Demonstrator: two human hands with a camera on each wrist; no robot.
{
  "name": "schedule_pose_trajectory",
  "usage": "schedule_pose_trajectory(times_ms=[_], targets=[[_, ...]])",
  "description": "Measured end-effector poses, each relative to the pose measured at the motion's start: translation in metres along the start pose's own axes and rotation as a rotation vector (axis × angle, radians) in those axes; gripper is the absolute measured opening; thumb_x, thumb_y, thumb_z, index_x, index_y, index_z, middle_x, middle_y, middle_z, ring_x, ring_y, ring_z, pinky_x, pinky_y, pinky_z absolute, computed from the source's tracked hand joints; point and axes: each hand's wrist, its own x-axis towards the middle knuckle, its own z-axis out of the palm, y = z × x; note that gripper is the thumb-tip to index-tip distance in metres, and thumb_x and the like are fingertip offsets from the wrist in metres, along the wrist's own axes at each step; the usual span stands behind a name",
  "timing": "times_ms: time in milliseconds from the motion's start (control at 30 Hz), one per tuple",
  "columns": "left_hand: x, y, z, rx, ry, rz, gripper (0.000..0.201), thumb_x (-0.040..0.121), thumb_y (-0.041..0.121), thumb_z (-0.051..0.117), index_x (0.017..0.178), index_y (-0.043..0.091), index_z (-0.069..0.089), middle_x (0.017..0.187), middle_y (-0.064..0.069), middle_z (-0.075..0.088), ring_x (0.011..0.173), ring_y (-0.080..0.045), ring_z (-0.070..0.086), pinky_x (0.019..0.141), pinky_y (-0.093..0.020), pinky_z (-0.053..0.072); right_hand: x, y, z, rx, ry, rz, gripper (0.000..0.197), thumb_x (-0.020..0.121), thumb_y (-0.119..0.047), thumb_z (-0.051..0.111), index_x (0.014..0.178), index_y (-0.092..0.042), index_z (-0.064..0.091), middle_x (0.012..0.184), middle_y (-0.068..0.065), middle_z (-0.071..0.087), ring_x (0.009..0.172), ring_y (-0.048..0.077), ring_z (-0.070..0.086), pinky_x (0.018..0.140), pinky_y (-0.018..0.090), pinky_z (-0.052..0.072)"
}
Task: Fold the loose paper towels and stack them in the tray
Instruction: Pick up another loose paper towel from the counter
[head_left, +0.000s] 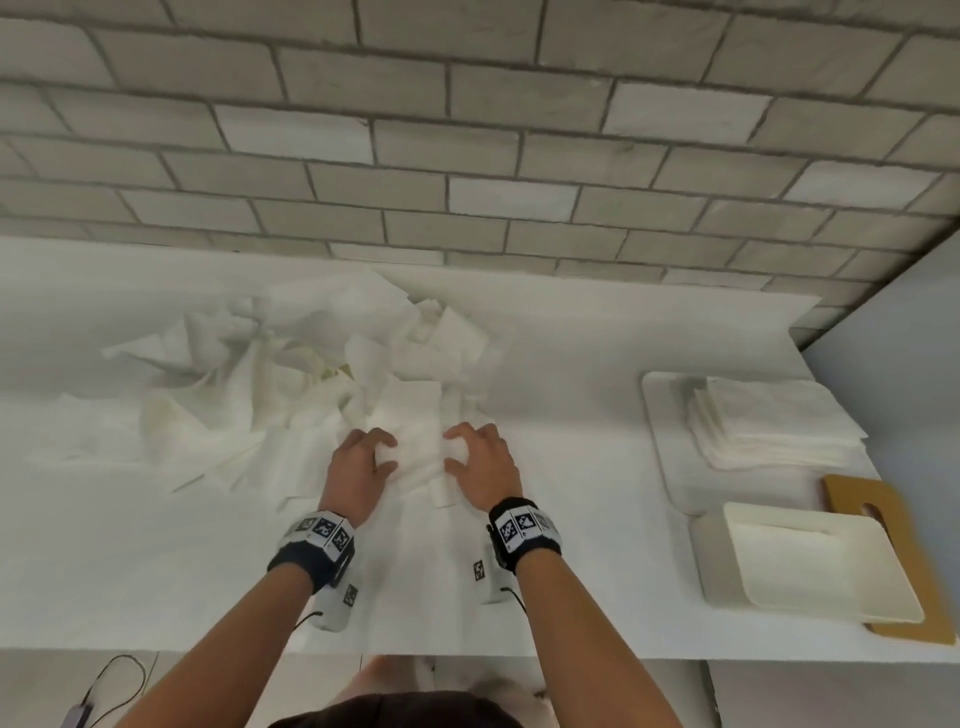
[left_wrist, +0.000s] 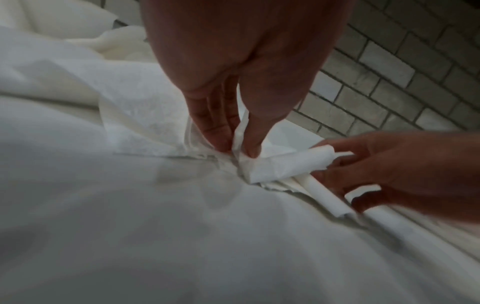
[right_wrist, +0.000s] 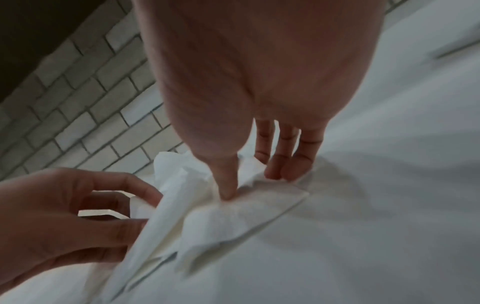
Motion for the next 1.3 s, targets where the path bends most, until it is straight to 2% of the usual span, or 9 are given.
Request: schedule_pose_trajectory(times_ms=[100, 167, 267, 400, 500, 600, 967, 1100, 1300], targets=[[0.002, 0.003, -0.011, -0.125, 0.073, 0.01, 0.042, 0.084, 0.004, 0.085, 0.119, 0.024, 0.071, 0.095, 0.001, 0.06, 0.072, -0.008, 0.063, 0.085, -0.029, 0.056, -0.003, 0.003, 0.003, 0.166, 0.158, 0.043, 0.028, 0.102, -0.013, 0.068, 0.119, -0.033, 0.06, 0.103, -0.006, 0.06, 0.096, 0.016, 0.062, 0.085, 0.034, 0.054], [0.002, 0.008, -0.026, -0.263, 0.124, -0.04, 0.05, 0.081, 0.01, 0.09, 0.124, 0.022, 0.068, 0.099, 0.001, 0.064, 0.075, -0.006, 0.067, 0.08, -0.016, 0.052, -0.012, 0.004, -0.005, 0.298, 0.254, 0.073, 0.029, 0.097, -0.011, 0.077, 0.113, -0.028, 0.06, 0.09, -0.009, 0.065, 0.079, 0.003, 0.064, 0.076, 0.019, 0.053], [0.005, 0.015, -0.055, -0.356, 0.232, -0.092, 0.033, 0.079, 0.023, 0.094, 0.103, 0.015, 0.073, 0.094, 0.002, 0.073, 0.078, -0.011, 0.072, 0.081, -0.025, 0.057, -0.031, 0.005, -0.026, 0.412, 0.393, 0.067, 0.025, 0.088, -0.012, 0.089, 0.088, -0.017, 0.065, 0.08, -0.007, 0.072, 0.075, 0.006, 0.067, 0.07, 0.013, 0.05], [0.012, 0.025, -0.088, -0.451, 0.288, -0.037, 0.025, 0.09, 0.03, 0.085, 0.081, 0.027, 0.061, 0.085, 0.007, 0.075, 0.085, -0.012, 0.076, 0.081, -0.033, 0.059, -0.053, 0.01, -0.054, 0.445, 0.473, 0.035, 0.032, 0.083, -0.001, 0.091, 0.073, -0.014, 0.063, 0.088, 0.002, 0.073, 0.077, 0.015, 0.068, 0.069, 0.014, 0.052], [0.021, 0.036, -0.099, -0.625, 0.235, 0.009, 0.026, 0.097, 0.025, 0.077, 0.084, 0.022, 0.054, 0.083, 0.004, 0.074, 0.081, -0.01, 0.072, 0.079, -0.035, 0.057, -0.06, 0.016, -0.066, 0.382, 0.493, 0.047, 0.036, 0.077, -0.006, 0.096, 0.071, -0.017, 0.062, 0.093, -0.002, 0.066, 0.077, 0.014, 0.067, 0.071, 0.022, 0.054], [0.027, 0.048, -0.096, -0.654, 0.158, 0.073, 0.027, 0.095, 0.03, 0.08, 0.089, 0.019, 0.056, 0.081, -0.005, 0.073, 0.08, -0.017, 0.071, 0.078, -0.036, 0.058, -0.071, 0.014, -0.081, 0.443, 0.482, 0.054, 0.036, 0.078, -0.01, 0.096, 0.073, -0.009, 0.061, 0.085, 0.002, 0.067, 0.071, 0.009, 0.067, 0.07, 0.017, 0.053], [0.022, 0.079, -0.052, -0.683, 0.022, 0.161, 0.012, 0.101, 0.024, 0.072, 0.097, 0.018, 0.081, 0.093, 0.01, 0.08, 0.087, -0.008, 0.072, 0.085, -0.027, 0.057, -0.104, -0.025, -0.134, 0.392, 0.294, -0.249, 0.009, 0.099, -0.014, 0.079, 0.096, -0.023, 0.08, 0.1, -0.008, 0.078, 0.097, 0.02, 0.075, 0.088, 0.025, 0.058], [0.023, 0.083, -0.032, -0.728, -0.102, 0.071, 0.008, 0.097, 0.025, 0.077, 0.091, 0.021, 0.081, 0.093, 0.005, 0.08, 0.09, -0.015, 0.073, 0.089, -0.038, 0.06, -0.095, -0.006, -0.131, 0.396, 0.361, -0.167, 0.011, 0.103, -0.017, 0.074, 0.096, -0.025, 0.073, 0.1, -0.009, 0.076, 0.097, 0.018, 0.073, 0.084, 0.025, 0.057], [0.019, 0.084, -0.009, -0.715, -0.185, 0.016, 0.034, 0.076, 0.028, 0.096, 0.067, 0.014, 0.066, 0.072, -0.006, 0.069, 0.072, -0.015, 0.063, 0.078, -0.032, 0.051, -0.083, 0.046, -0.098, 0.305, 0.485, 0.151, 0.016, 0.1, -0.018, 0.076, 0.095, -0.034, 0.075, 0.083, -0.014, 0.074, 0.081, 0.001, 0.066, 0.072, 0.009, 0.043]])
